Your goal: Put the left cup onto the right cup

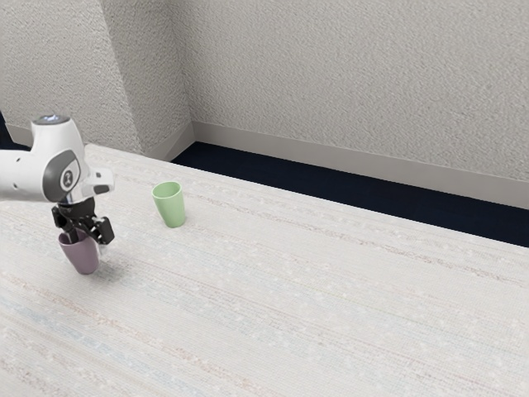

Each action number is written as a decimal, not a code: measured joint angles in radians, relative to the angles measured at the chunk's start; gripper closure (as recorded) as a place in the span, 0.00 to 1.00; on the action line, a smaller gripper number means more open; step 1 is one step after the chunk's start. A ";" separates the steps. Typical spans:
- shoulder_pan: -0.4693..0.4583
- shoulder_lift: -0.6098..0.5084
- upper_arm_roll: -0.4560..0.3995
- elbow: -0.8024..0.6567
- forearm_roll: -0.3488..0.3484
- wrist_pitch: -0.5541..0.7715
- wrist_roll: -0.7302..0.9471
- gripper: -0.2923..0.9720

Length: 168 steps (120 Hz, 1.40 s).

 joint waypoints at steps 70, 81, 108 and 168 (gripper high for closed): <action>0.003 0.020 0.000 -0.006 -0.032 0.034 -0.001 0.67; 0.003 0.020 0.000 -0.006 -0.032 0.035 -0.001 0.75; 0.003 0.020 0.000 -0.009 -0.034 0.036 -0.006 0.83; -0.002 0.002 0.000 -0.001 -0.027 0.028 -0.029 0.85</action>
